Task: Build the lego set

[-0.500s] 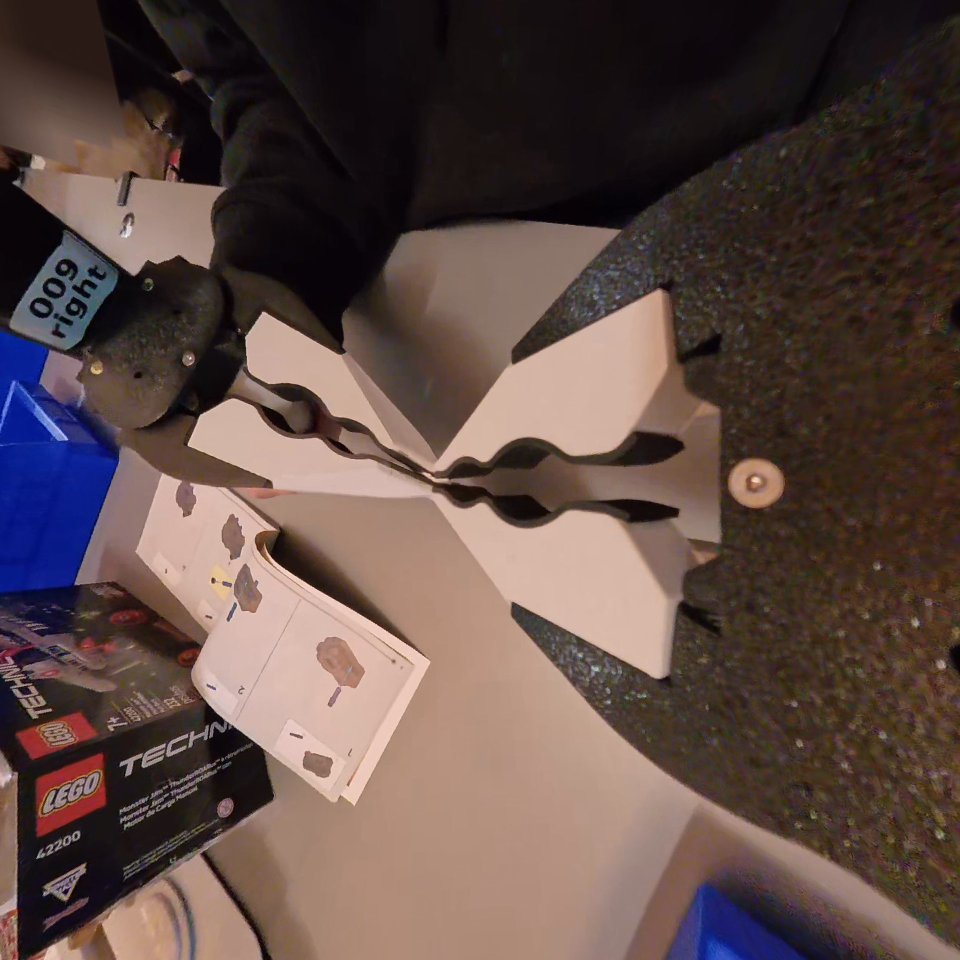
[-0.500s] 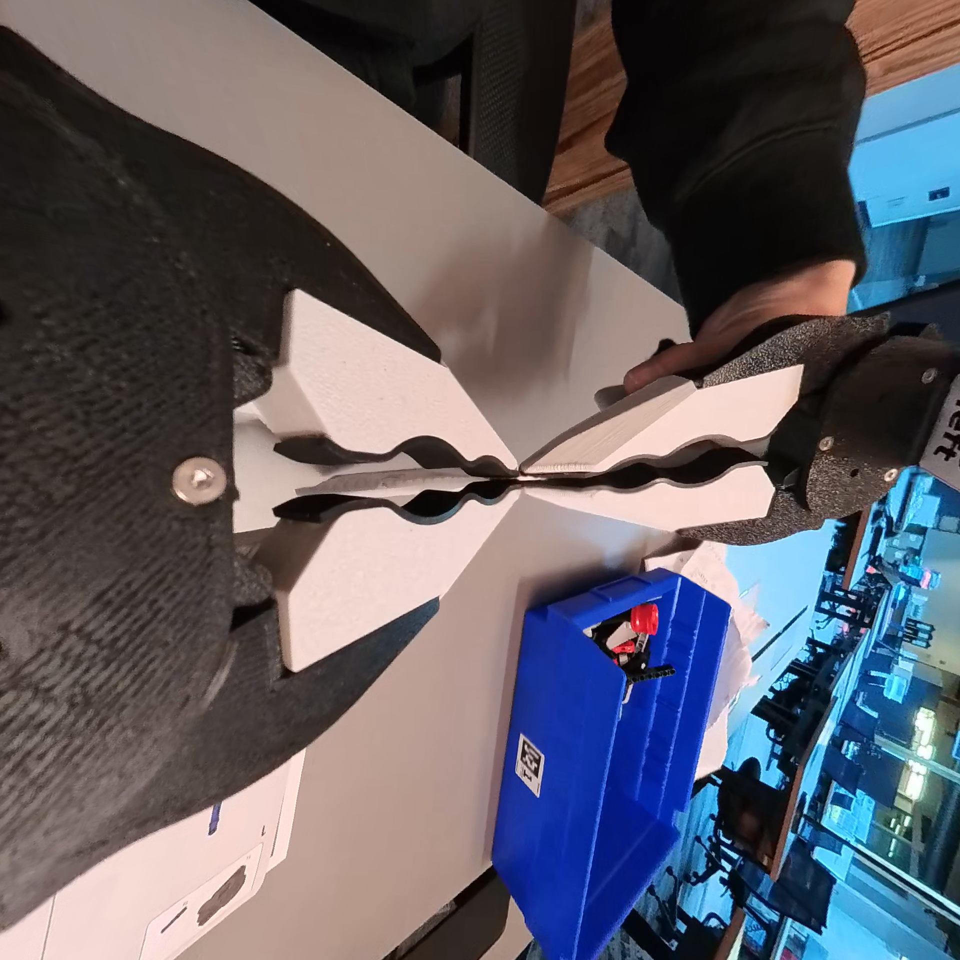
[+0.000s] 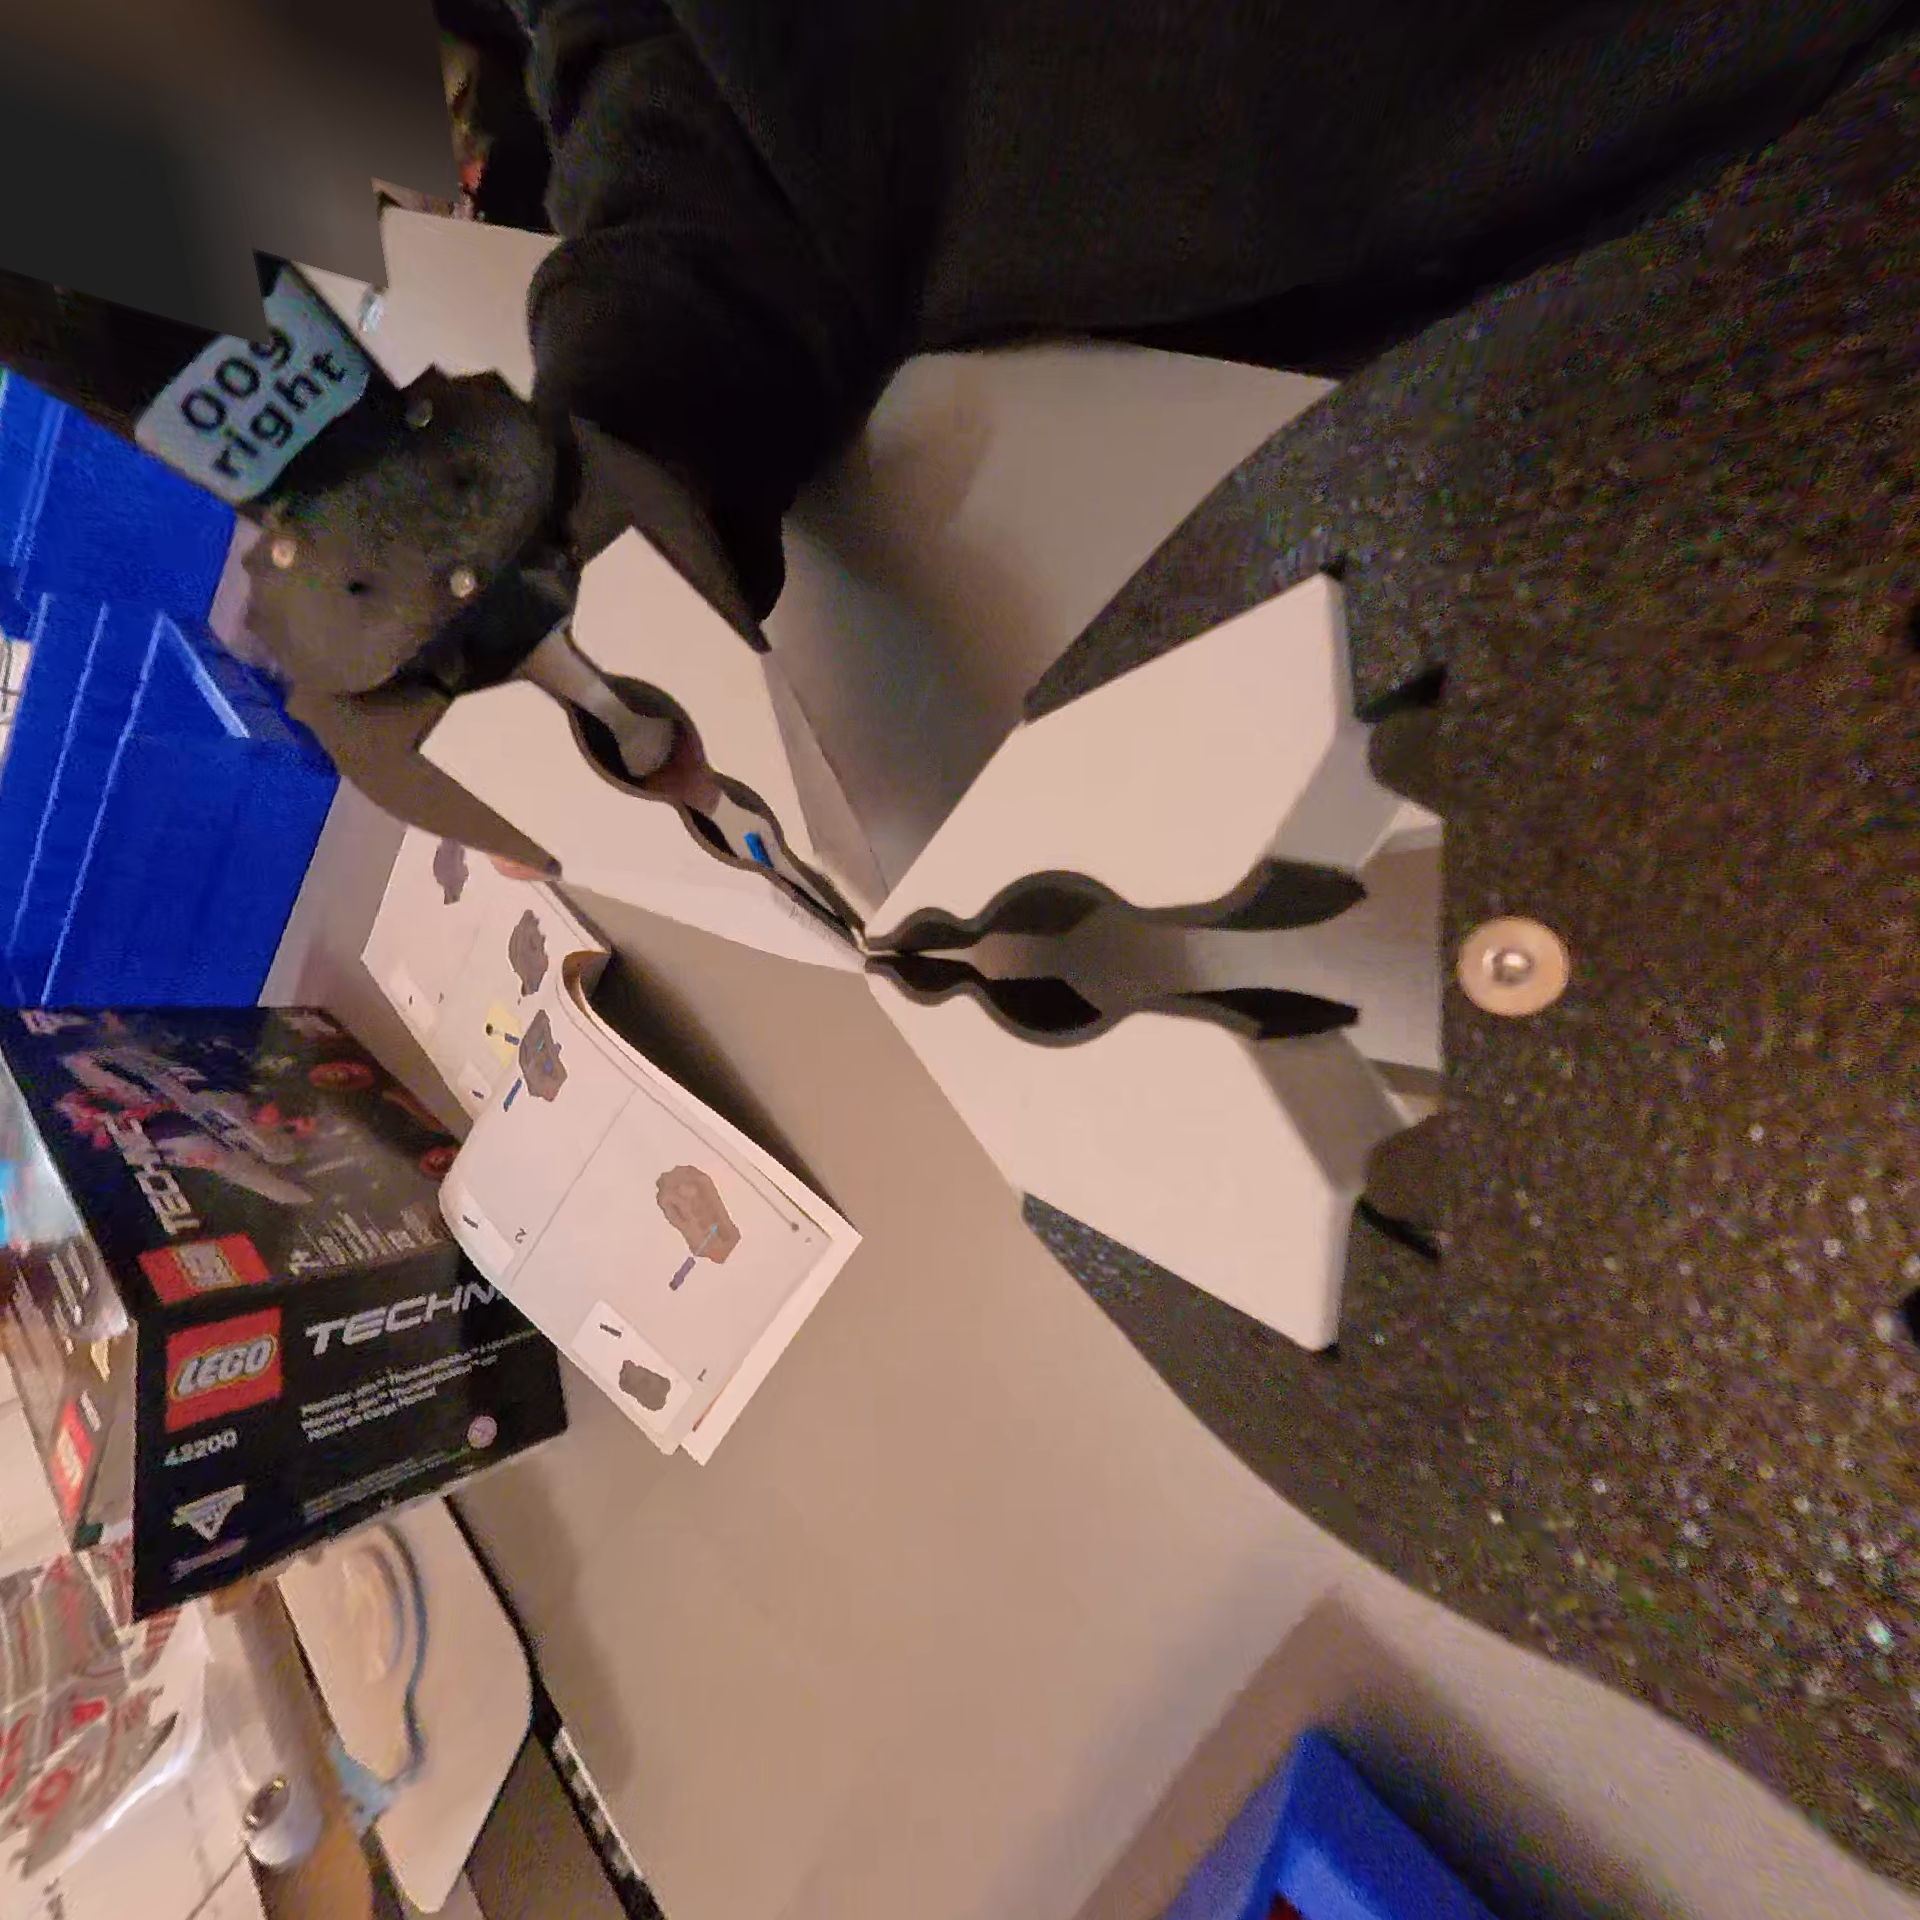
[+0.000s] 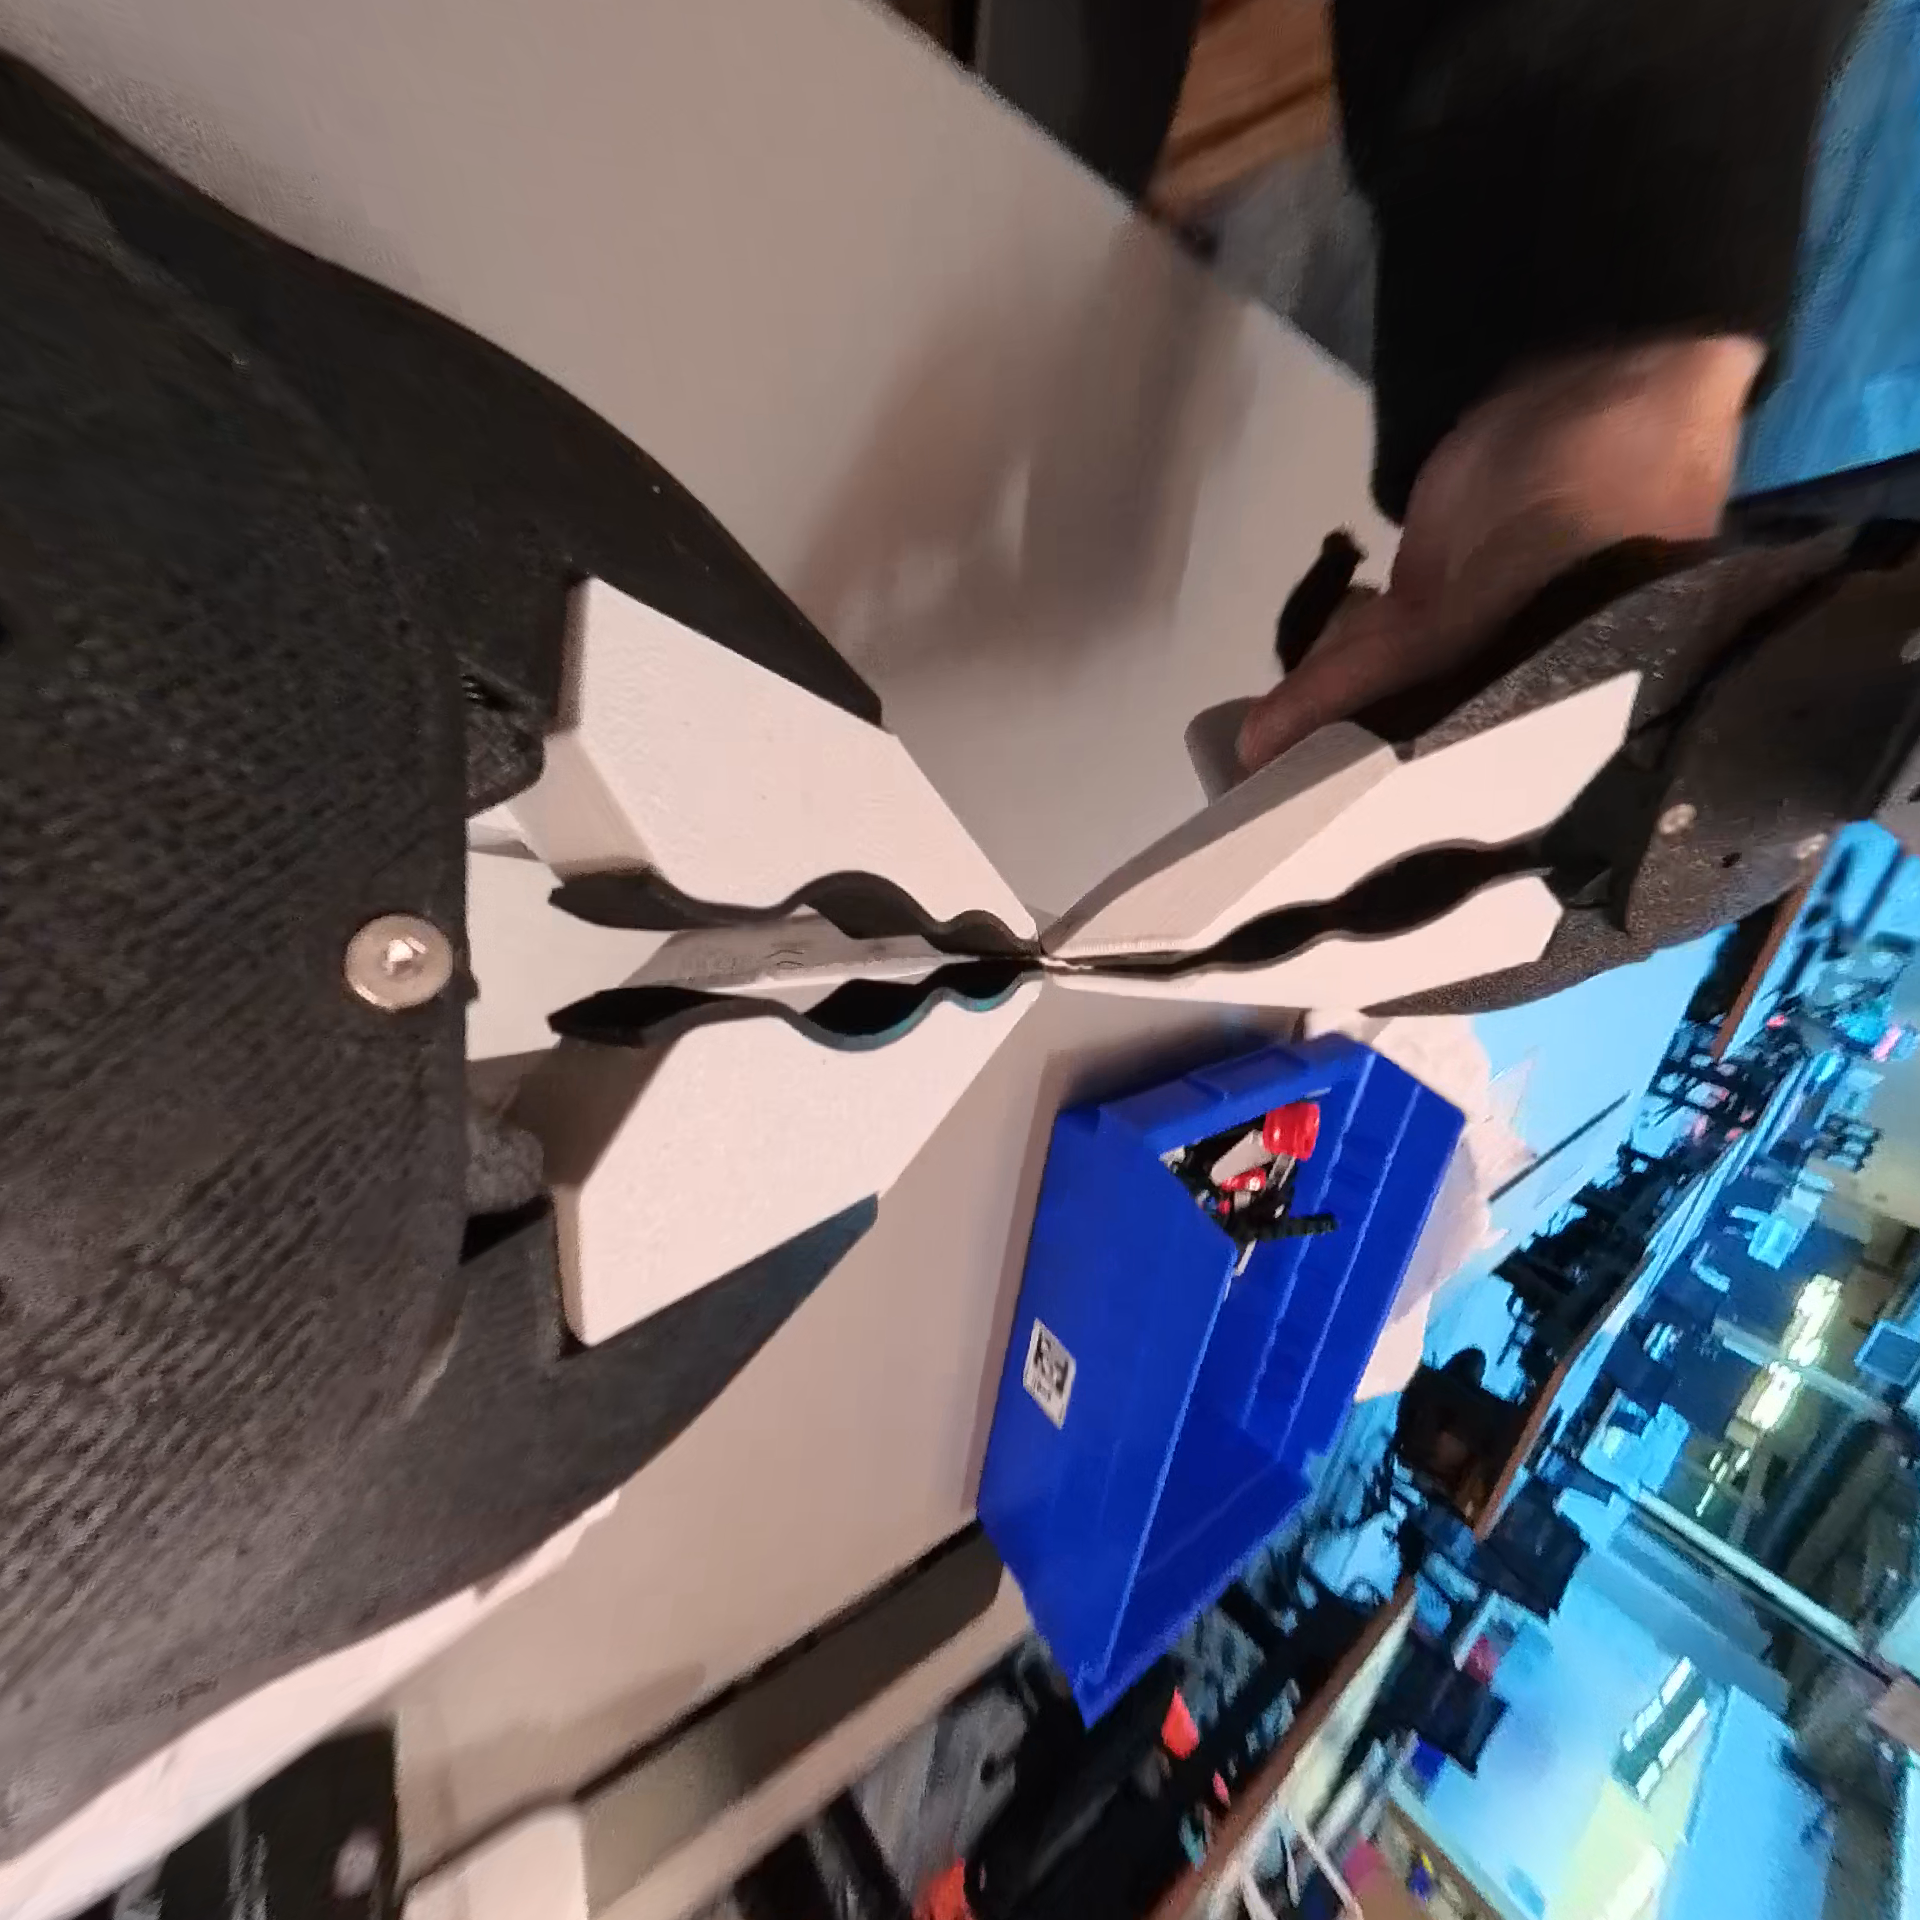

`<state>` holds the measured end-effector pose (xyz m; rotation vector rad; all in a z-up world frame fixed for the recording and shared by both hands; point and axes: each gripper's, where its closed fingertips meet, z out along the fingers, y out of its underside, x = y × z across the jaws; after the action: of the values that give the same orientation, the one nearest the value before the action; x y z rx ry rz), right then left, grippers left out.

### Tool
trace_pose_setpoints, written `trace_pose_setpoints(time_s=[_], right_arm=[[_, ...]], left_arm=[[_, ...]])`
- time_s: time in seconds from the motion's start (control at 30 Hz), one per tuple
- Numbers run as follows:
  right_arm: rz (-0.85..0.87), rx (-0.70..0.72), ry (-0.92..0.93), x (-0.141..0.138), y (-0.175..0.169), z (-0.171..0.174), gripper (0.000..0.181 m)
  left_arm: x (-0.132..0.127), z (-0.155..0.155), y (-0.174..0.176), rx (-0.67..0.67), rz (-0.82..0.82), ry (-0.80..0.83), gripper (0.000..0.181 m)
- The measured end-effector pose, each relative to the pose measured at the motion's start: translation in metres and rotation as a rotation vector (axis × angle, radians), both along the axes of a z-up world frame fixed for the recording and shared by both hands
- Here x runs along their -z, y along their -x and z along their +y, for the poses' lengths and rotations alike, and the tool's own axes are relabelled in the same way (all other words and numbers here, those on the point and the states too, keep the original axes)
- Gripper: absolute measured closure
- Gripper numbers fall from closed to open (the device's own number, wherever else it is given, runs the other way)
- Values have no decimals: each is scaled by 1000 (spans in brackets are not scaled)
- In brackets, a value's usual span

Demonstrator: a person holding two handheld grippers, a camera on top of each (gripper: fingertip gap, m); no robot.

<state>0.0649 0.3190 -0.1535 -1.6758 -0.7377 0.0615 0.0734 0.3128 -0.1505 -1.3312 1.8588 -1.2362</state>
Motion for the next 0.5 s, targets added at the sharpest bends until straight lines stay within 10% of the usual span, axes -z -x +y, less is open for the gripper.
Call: trace_pose_setpoints(time_s=[0.03, 0.37, 0.5], right_arm=[[-57, 25, -26, 0, -2, 2, 181], [-355, 139, -114, 6, -5, 8, 181], [-261, 98, -52, 12, -1, 6, 181]], left_arm=[[0, 1, -1, -27, 0, 41, 181], [6, 10, -3, -113, 41, 542, 181], [12, 8, 2, -67, 6, 411, 181]])
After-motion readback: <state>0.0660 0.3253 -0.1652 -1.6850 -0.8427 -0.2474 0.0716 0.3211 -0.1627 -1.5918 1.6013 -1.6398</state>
